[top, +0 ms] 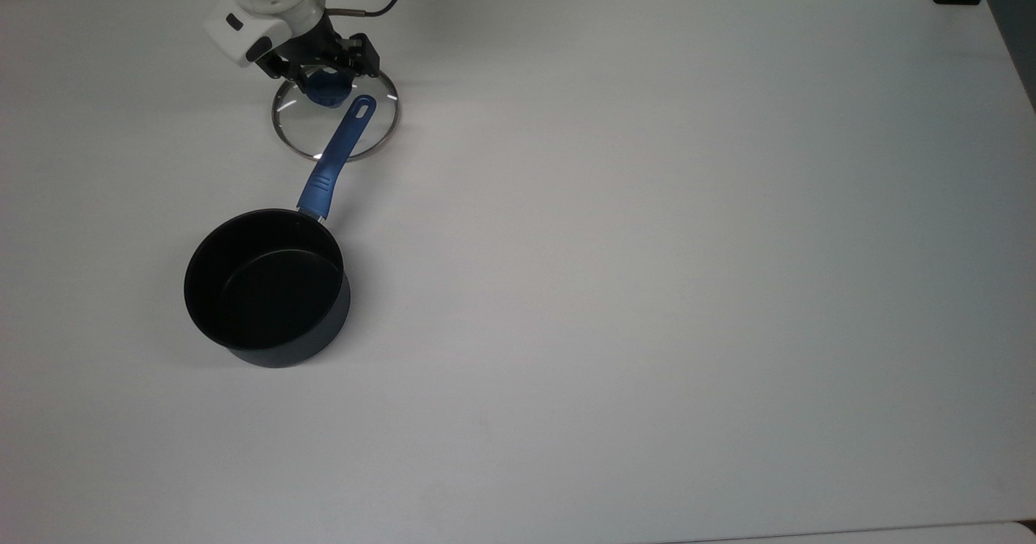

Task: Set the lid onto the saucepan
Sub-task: 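Close the gripper on the blue knob and adjust the grip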

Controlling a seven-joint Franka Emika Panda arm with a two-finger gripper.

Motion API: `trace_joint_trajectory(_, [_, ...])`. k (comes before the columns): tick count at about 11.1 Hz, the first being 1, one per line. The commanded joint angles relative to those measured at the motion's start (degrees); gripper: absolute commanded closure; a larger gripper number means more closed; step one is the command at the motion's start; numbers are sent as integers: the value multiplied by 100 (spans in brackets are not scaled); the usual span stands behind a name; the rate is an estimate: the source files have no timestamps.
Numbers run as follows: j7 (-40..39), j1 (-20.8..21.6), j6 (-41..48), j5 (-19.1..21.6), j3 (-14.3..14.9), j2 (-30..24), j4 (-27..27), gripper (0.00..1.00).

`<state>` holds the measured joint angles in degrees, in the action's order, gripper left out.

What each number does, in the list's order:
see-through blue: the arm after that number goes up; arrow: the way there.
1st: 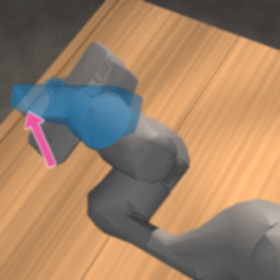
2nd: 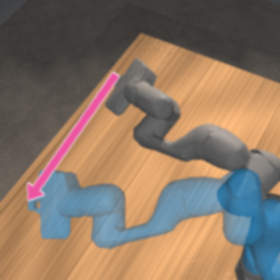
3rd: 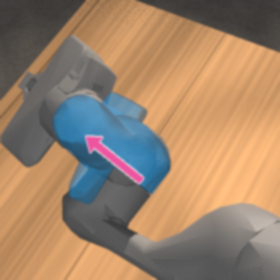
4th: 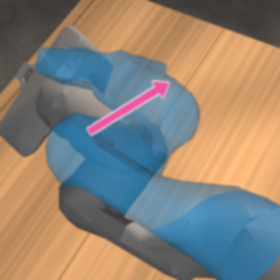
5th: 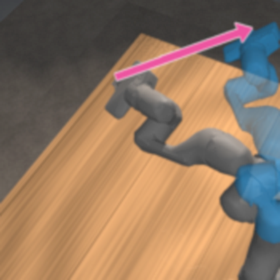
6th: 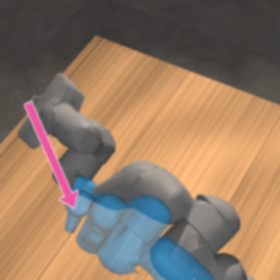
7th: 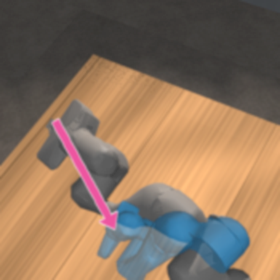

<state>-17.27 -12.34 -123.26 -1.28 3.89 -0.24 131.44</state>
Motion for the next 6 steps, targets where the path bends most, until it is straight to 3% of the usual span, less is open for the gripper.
trace_joint_trajectory(1, [224, 74, -40, -92, 15, 15, 57, 25])
trace_joint_trajectory(3, [216, 47, -67, -92, 15, -37, 22, 10])
trace_joint_trajectory(6, [163, 3, 266, -92, 15, -90, -127, 5])
